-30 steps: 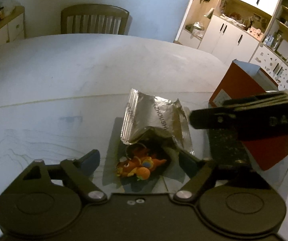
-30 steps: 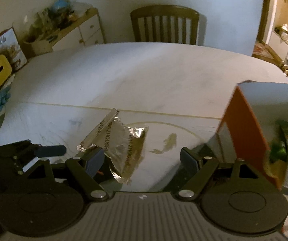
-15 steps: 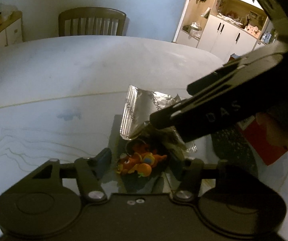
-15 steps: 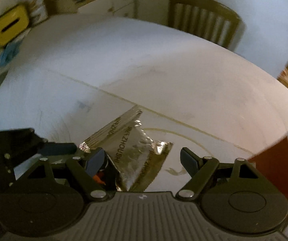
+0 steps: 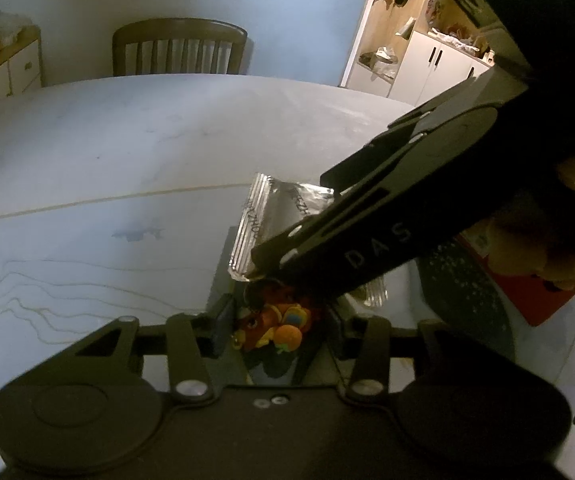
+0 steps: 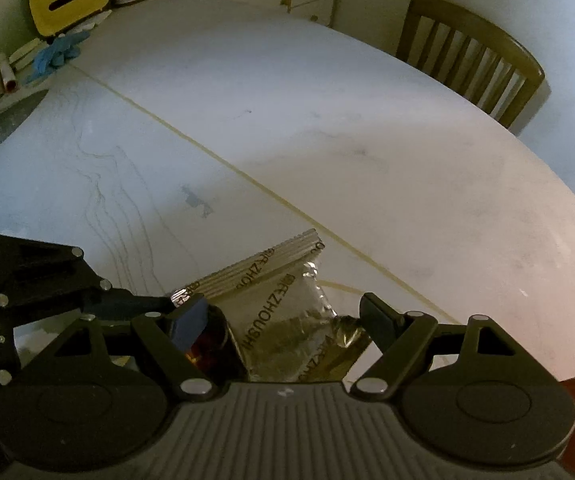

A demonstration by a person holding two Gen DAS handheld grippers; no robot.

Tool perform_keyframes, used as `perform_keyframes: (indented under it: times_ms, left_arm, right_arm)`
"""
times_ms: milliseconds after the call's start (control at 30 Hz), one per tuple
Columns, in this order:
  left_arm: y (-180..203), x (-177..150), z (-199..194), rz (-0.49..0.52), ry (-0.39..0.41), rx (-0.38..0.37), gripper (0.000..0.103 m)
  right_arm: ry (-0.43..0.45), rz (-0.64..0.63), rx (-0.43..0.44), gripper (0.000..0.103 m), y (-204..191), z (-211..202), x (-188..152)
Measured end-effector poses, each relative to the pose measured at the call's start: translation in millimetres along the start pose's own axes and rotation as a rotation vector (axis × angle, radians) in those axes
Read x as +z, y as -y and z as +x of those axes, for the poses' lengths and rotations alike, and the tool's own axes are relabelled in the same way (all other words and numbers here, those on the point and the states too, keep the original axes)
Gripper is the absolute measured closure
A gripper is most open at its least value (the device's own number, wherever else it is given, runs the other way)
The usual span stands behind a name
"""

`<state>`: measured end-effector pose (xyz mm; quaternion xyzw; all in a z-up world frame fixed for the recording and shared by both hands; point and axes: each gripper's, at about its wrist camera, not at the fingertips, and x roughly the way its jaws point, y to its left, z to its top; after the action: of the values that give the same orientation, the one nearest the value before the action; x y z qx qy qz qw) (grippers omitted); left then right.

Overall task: Organize objects
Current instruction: 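Grasp the silver foil packet with the right gripper while the left grasps the orange plush toy, then carry the foil packet and orange toy over the shoebox with both grippers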

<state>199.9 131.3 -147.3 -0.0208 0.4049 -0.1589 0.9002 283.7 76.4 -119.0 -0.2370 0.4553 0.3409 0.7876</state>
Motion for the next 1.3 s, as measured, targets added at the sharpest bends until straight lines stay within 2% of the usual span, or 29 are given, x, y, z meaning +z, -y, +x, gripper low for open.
perform_keyframes:
  times_ms: [67, 100, 333, 400, 467, 500, 600, 633, 1000, 1300]
  left_arm:
    - [0, -1, 0, -0.007, 0.0, -0.003, 0.06]
    - [-1, 0, 0, -0.011, 0.001, -0.005, 0.064]
    - [-2, 2, 1, -0.019, -0.004, -0.013, 0.064]
    - [-2, 2, 0, -0.015, -0.006, -0.012, 0.064]
    - [-2, 1, 0, -0.012, -0.008, -0.01, 0.064]
    - [-2, 1, 0, -0.012, -0.009, -0.01, 0.064]
    - [-2, 2, -1, -0.017, -0.016, -0.015, 0.064]
    - [-1, 1, -2, -0.016, -0.018, -0.016, 0.064]
    - [4, 0, -21, -0.066, -0.038, -0.059, 0.064]
    - [20, 15, -54, -0.118, -0.001, -0.131, 0.065]
  right_arm:
    - [-0.002, 0.011, 0.018, 0.022, 3, 1, 0]
    - [-0.004, 0.021, 0.03, 0.022, 4, 2, -2]
    - [-0.003, 0.089, 0.08, 0.022, 10, -2, -11]
    - [-0.014, 0.086, 0.064, 0.023, 8, -2, -16]
    - [-0.018, 0.104, 0.041, 0.031, 8, -2, -21]
    - [-0.017, 0.132, 0.036, 0.038, 10, -4, -24]
    - [-0.003, 0.243, 0.049, 0.048, 22, -11, -33]
    - [0.001, 0.27, 0.054, 0.056, 26, -13, -36]
    - [0.019, 0.447, 0.009, 0.058, 21, -53, -87]
    - [0.064, 0.547, 0.015, 0.058, 8, -100, -114]
